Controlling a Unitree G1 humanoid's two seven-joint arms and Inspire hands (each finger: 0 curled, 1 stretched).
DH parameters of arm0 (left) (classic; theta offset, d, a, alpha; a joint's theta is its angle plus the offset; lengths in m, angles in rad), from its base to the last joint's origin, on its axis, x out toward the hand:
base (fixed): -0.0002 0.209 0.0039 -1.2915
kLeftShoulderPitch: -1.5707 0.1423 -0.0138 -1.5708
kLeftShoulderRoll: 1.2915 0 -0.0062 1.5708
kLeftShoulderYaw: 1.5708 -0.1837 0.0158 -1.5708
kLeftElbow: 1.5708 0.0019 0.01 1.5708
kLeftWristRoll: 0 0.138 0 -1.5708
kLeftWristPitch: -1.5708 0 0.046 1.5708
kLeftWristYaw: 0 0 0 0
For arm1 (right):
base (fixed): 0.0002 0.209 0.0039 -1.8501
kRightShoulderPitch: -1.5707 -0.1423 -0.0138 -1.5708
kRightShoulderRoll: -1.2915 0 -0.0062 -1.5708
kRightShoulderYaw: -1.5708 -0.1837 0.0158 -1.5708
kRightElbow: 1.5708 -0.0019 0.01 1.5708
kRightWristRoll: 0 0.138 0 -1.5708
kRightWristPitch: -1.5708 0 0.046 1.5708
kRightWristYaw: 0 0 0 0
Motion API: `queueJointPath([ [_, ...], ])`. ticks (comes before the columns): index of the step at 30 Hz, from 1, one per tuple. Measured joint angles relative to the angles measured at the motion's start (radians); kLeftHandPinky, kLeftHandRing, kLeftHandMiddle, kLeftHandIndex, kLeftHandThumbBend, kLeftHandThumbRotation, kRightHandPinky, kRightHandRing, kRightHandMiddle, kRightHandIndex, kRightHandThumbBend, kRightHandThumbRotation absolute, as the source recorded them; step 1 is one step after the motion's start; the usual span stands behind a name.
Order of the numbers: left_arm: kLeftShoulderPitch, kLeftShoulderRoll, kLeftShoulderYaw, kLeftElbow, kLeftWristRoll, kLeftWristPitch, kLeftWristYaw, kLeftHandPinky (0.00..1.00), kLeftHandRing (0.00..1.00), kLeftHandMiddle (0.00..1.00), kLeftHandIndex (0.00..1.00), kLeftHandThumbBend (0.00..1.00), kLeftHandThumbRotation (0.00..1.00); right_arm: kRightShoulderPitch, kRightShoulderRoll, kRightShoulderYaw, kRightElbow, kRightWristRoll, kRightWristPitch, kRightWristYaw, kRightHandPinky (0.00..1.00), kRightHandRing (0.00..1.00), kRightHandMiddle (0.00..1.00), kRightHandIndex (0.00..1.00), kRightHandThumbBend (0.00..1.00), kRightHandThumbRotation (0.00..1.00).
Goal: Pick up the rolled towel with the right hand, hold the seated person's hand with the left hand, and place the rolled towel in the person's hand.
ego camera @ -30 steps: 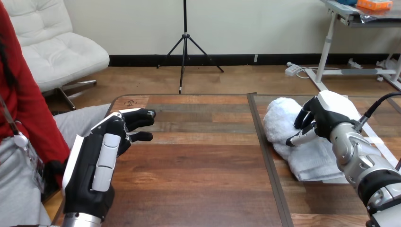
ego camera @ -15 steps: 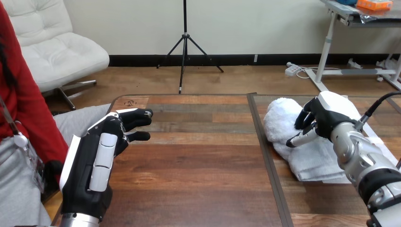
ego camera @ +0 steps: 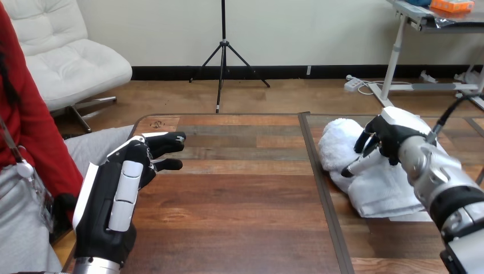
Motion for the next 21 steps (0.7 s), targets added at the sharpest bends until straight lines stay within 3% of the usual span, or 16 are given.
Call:
queueJointPath([
  [5, 0.000, 0.000, 0.000, 0.000, 0.001, 0.000, 0.000, 0.63, 0.74, 0.72, 0.58, 0.68, 1.00, -0.026, -0.006, 0.009, -0.009, -0.005, 0.032, 0.076, 0.53, 0.68, 0.74, 0.74, 0.90, 0.33],
  [16, 0.001, 0.000, 0.000, 0.000, 0.001, 0.000, -0.003, 0.63, 0.74, 0.72, 0.58, 0.67, 1.00, -0.083, -0.033, 0.053, -0.041, -0.036, 0.065, 0.260, 0.44, 0.55, 0.61, 0.65, 0.94, 0.43],
  [21, 0.001, 0.000, -0.001, 0.000, 0.001, 0.000, -0.004, 0.62, 0.73, 0.72, 0.58, 0.67, 1.00, -0.097, -0.048, 0.067, -0.076, -0.043, 0.072, 0.343, 0.50, 0.60, 0.65, 0.64, 0.94, 0.44],
])
